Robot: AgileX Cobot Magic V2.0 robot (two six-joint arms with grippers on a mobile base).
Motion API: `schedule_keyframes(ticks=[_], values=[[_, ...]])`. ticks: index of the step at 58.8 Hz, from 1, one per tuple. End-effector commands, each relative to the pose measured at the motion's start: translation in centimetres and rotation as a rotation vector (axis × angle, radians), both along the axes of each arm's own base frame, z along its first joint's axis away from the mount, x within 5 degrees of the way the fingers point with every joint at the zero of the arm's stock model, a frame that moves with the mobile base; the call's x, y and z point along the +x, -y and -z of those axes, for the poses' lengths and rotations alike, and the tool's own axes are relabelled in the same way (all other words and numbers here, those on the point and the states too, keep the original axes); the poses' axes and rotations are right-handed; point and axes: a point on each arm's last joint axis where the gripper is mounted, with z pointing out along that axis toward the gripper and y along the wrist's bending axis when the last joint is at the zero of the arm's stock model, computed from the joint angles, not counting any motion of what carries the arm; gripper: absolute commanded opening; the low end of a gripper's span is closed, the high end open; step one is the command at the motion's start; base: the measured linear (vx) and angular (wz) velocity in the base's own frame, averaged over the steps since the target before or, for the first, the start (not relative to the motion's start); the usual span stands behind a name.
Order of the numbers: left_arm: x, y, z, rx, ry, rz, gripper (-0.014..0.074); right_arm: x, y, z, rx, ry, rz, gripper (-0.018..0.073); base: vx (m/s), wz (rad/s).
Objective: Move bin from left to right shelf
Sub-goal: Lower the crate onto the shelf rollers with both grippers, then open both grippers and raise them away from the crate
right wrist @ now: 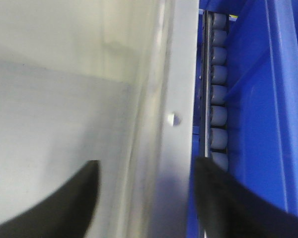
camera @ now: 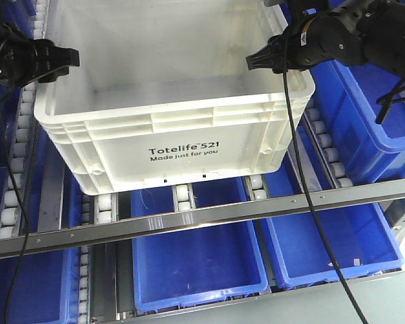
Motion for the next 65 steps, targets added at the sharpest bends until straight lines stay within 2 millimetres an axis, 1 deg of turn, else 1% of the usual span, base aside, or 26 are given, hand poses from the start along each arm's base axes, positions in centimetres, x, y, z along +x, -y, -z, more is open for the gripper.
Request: schedule_keyframes(ticks=[1,6,11,14,16,20,25,33,36,43,44,51,57,65], values=[[-1.1,0.0,-3.9,-0.022,0.167,0.003,0.0538,-0.9,0.4,-4.4,0.025,0.154,-0.026,0.0636,0.00,0.00],[-2.0,-0.4,-4.9,0.019,0.201,0.010,0.0577,-1.6,0.6,-5.4,0.047,0.174,-0.028,0.0721,0.00,0.00],[-3.2,-0.7,-5.9,0.045,0.221,0.019,0.0581,-2.8,0.9,-6.0,0.061,0.205,-0.040,0.0730,0.00,0.00],[-4.0,-0.8,-6.5,0.059,0.231,0.030,0.0581,-3.8,1.1,-6.4,0.071,0.228,-0.051,0.0726,0.00,0.00],[-4.6,-0.9,-6.7,0.067,0.225,0.037,0.0581,-4.4,1.3,-6.2,0.074,0.231,-0.058,0.0722,0.00,0.00],[-5.9,-1.1,-7.2,0.071,0.221,0.046,0.0581,-6.1,1.7,-6.5,0.087,0.261,-0.075,0.0708,0.00,0.00],[-7.5,-1.4,-7.2,0.080,0.241,0.053,0.0579,-8.2,2.4,-7.0,0.096,0.283,-0.080,0.0685,0.00,0.00],[-10.7,-2.0,-7.0,0.076,0.290,0.051,0.0578,-12.2,3.9,-7.8,0.108,0.313,-0.077,0.0644,0.00,0.00],[-12.3,-2.3,-6.7,0.075,0.306,0.052,0.0578,-14.1,4.5,-7.9,0.131,0.321,-0.071,0.0623,0.00,0.00],[-15.0,-2.8,-5.6,0.075,0.310,0.052,0.0578,-17.2,5.7,-7.4,0.141,0.306,-0.055,0.0581,0.00,0.00],[-15.5,-2.9,-5.4,0.075,0.309,0.052,0.0578,-17.8,6.0,-7.1,0.139,0.300,-0.051,0.0575,0.00,0.00],[-18.4,-3.4,-4.2,0.076,0.305,0.054,0.0578,-20.4,7.1,-5.9,0.126,0.251,-0.023,0.0546,0.00,0.00],[-20.6,-3.8,-2.9,0.081,0.270,0.058,0.0578,-22.6,8.0,-4.6,0.117,0.189,0.004,0.0534,0.00,0.00],[-23.1,-4.3,-1.9,0.086,0.240,0.063,0.0578,-25.4,9.1,-3.1,0.093,0.133,0.013,0.0532,0.00,0.00]])
